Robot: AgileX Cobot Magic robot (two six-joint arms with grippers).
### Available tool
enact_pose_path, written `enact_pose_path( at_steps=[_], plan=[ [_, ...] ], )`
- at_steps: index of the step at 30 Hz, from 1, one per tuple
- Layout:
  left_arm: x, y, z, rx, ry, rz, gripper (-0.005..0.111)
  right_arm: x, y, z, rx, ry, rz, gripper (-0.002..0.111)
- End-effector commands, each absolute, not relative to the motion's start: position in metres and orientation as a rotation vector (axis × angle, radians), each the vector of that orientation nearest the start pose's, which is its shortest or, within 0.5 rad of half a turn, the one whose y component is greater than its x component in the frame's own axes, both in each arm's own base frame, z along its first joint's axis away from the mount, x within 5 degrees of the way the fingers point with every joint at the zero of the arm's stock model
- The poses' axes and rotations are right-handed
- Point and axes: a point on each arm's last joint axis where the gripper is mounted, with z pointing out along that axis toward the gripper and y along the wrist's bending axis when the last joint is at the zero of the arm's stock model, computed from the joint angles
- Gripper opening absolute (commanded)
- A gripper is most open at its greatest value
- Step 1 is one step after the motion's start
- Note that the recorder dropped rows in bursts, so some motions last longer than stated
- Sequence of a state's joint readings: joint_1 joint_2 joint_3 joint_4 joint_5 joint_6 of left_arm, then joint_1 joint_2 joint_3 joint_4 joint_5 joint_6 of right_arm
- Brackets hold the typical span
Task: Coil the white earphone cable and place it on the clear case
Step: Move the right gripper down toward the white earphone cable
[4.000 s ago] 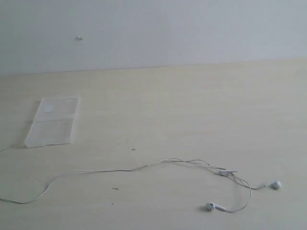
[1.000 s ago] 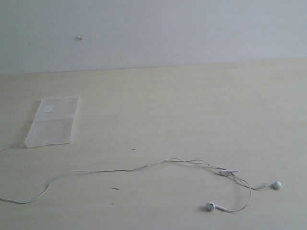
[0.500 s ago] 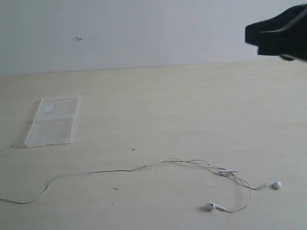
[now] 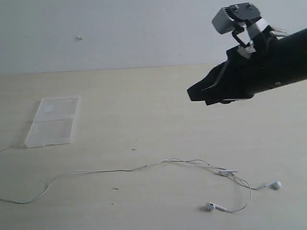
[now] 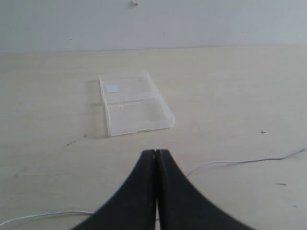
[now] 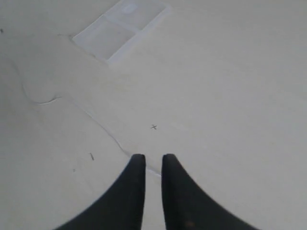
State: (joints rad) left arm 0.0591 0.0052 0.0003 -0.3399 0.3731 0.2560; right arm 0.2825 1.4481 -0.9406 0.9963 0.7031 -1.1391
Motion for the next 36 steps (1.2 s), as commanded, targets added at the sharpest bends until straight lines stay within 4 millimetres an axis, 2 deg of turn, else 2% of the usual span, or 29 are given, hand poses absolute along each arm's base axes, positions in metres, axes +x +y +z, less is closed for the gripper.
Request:
enact_pose_path(
  at_steps=[1, 5, 7, 10, 13, 16, 21, 28, 36],
  plan=[
    [0.053, -0.008, 0.182, -0.031, 1.833, -0.113, 0.0, 0.285, 0.168, 0.253, -1.226, 2.079, 0.728, 0.038],
    [0.053, -0.008, 0.182, -0.031, 1.833, -0.113, 0.0, 0.29, 0.231, 0.212, -1.451, 2.044, 0.68, 0.038],
    [0.053, -0.008, 0.182, -0.031, 1.833, -0.113, 0.0, 0.296, 0.252, 0.195, -1.538, 2.082, 0.653, 0.04],
    [0.053, -0.008, 0.182, -0.031, 1.833, -0.113, 0.0, 0.3, 0.265, 0.179, -1.654, 2.156, 0.564, 0.045],
    [0.053, -0.008, 0.182, -0.031, 1.833, -0.113, 0.0, 0.305, 0.274, 0.167, -1.755, 2.209, 0.433, 0.046],
    [0.053, -0.008, 0.182, -0.031, 1.833, -0.113, 0.0, 0.31, 0.279, 0.166, -1.785, 2.246, 0.315, 0.046],
    [0.053, -0.008, 0.182, -0.031, 1.833, -0.113, 0.0, 0.315, 0.28, 0.162, -1.871, 2.264, 0.269, 0.046],
    [0.053, -0.008, 0.182, -0.031, 1.833, -0.113, 0.0, 0.315, 0.279, 0.145, -1.912, 2.306, 0.271, 0.046],
    [0.053, -0.008, 0.182, -0.031, 1.833, -0.113, 0.0, 0.316, 0.291, 0.138, -1.783, 2.316, 0.421, 0.046]
  ],
)
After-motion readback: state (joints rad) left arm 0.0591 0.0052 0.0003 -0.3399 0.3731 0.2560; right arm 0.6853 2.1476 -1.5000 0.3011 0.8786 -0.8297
